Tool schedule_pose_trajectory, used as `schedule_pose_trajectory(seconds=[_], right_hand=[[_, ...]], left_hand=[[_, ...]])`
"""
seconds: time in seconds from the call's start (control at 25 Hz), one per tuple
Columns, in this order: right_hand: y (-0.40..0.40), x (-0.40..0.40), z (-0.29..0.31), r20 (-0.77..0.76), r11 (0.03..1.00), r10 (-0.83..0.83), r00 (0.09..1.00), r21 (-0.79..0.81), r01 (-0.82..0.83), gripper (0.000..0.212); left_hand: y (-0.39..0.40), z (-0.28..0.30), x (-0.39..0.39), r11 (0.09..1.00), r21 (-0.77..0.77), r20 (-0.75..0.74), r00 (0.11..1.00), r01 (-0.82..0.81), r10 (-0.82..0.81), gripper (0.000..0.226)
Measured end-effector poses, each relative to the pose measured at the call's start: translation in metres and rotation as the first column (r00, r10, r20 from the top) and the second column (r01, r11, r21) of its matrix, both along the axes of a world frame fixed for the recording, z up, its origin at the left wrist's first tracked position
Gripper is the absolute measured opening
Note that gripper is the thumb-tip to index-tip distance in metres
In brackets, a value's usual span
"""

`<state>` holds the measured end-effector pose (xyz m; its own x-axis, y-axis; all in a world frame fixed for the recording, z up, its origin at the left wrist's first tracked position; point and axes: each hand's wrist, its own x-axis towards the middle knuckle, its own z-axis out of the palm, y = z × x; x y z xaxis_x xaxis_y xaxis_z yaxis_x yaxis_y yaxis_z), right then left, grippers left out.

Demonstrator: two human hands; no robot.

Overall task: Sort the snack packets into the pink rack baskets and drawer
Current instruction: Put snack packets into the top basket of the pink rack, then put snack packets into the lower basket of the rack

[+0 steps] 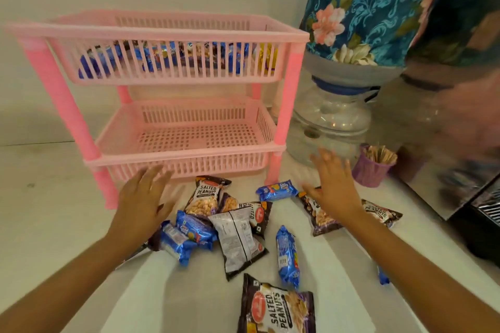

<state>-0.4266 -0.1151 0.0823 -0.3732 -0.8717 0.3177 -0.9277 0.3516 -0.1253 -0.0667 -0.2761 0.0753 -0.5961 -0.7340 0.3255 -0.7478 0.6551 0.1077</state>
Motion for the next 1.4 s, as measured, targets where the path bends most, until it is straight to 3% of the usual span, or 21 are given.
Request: schedule_pose_trajectory(seconds=[0.08,0.2,0.48,0.76,0.92,1.04,1.2,1.4], right_hand=[[0.018,0.002,-0.042,0.003,0.979,-0.084,0.996,0.188,0.082,0.073],[0.037,0.017,-0.088,0.039,0.945,-0.161,0.986,0.296,0.142,0.076],[0.05,0.038,-0.105,0.186,0.97,-0.218,0.958,0.151,0.192,0.062],[0.049,0.04,-0.102,0.239,0.981,-0.188,0.953,0.09,0.171,0.066],[0.051,0.041,-0.103,0.203,0.994,-0.105,0.973,0.042,0.099,0.066],[0.05,0.04,-0.104,0.19,0.987,-0.153,0.97,0.083,0.139,0.071],[0.049,0.042,-0.105,0.191,0.982,-0.177,0.966,0.097,0.161,0.071],[0.051,0.045,-0.1,0.177,0.984,-0.169,0.969,0.08,0.157,0.064]], left_hand=[[0.0,-0.033,0.03,0.986,0.129,0.068,0.993,-0.106,0.098,0.1],[0.007,-0.067,0.049,0.939,0.263,0.08,0.975,-0.222,0.208,0.112],[0.029,-0.083,0.046,0.947,0.216,0.032,0.972,-0.236,0.234,0.102],[0.046,-0.086,0.049,0.97,0.077,-0.056,0.97,-0.232,0.236,0.067],[0.046,-0.086,0.054,0.872,0.26,-0.111,0.884,-0.415,0.454,0.091],[0.041,-0.092,0.06,0.754,0.423,-0.131,0.789,-0.503,0.6,0.098],[0.041,-0.093,0.057,0.784,0.391,-0.005,0.85,-0.483,0.526,0.089],[0.041,-0.09,0.057,0.823,0.371,-0.051,0.876,-0.429,0.48,0.106]])
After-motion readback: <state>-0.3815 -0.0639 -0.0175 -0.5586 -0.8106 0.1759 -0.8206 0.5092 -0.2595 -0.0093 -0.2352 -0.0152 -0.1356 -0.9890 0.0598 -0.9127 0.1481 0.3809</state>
